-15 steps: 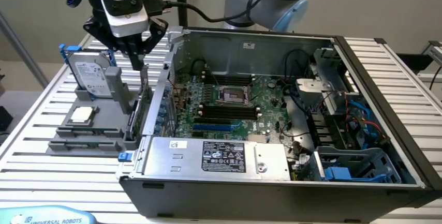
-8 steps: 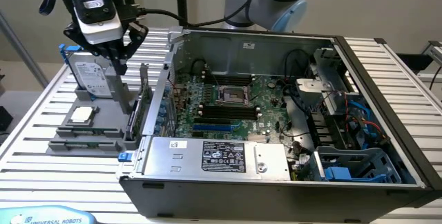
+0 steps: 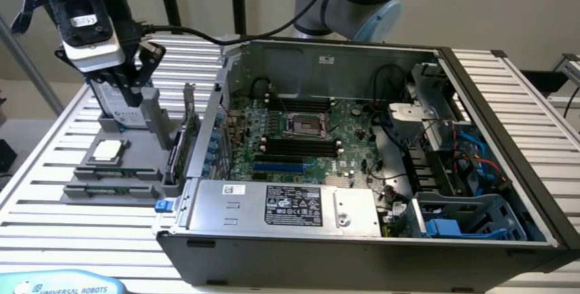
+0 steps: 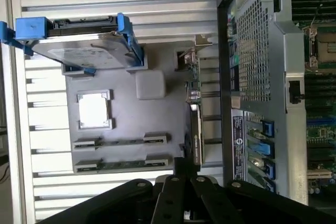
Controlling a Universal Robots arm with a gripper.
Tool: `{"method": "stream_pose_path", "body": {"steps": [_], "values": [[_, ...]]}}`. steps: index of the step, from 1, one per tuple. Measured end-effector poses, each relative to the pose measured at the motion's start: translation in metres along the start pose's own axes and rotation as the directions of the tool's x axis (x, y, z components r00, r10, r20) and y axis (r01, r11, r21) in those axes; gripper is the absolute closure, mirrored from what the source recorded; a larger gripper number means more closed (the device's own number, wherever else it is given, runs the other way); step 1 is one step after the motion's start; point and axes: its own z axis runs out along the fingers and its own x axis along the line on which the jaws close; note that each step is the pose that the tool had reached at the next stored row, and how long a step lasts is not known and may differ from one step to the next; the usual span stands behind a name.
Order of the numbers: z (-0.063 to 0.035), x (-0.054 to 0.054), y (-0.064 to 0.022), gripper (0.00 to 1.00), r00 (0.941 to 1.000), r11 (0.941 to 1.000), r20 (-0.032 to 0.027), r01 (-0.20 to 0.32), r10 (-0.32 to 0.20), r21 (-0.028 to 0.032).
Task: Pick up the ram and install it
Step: 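Reach for the ram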
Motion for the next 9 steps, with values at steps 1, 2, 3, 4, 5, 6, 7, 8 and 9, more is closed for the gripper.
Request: {"method": "stream_pose_path", "body": {"steps": [1, 2, 3, 4, 5, 6, 7, 8, 9], "values": [[0.0014, 0.004, -0.0012, 0.89, 1.0000, 1.0000, 0.0001, 0.000, 0.000, -0.0001], [0.0026, 0.009, -0.0024, 0.89, 1.0000, 1.0000, 0.0001, 0.000, 0.000, -0.0001], [0.0037, 0.013, -0.0036, 0.89, 1.0000, 1.0000, 0.0000, 0.000, 0.000, 0.0000], [0.0049, 0.018, -0.0049, 0.89, 1.0000, 1.0000, 0.0001, 0.000, 0.000, -0.0001], [0.0061, 0.023, -0.0062, 0.89, 1.0000, 1.0000, 0.0001, 0.000, 0.000, -0.0001], [0.0072, 0.027, -0.0074, 0.89, 1.0000, 1.0000, 0.0000, 0.000, 0.000, 0.0000], [0.0083, 0.032, -0.0087, 0.89, 1.0000, 1.0000, 0.0001, 0.000, 0.000, 0.0000], [0.0095, 0.036, -0.0100, 0.89, 1.0000, 1.0000, 0.0001, 0.000, 0.000, -0.0001], [0.0105, 0.041, -0.0113, 0.89, 1.0000, 1.0000, 0.0000, 0.000, 0.000, 0.0000]]}}
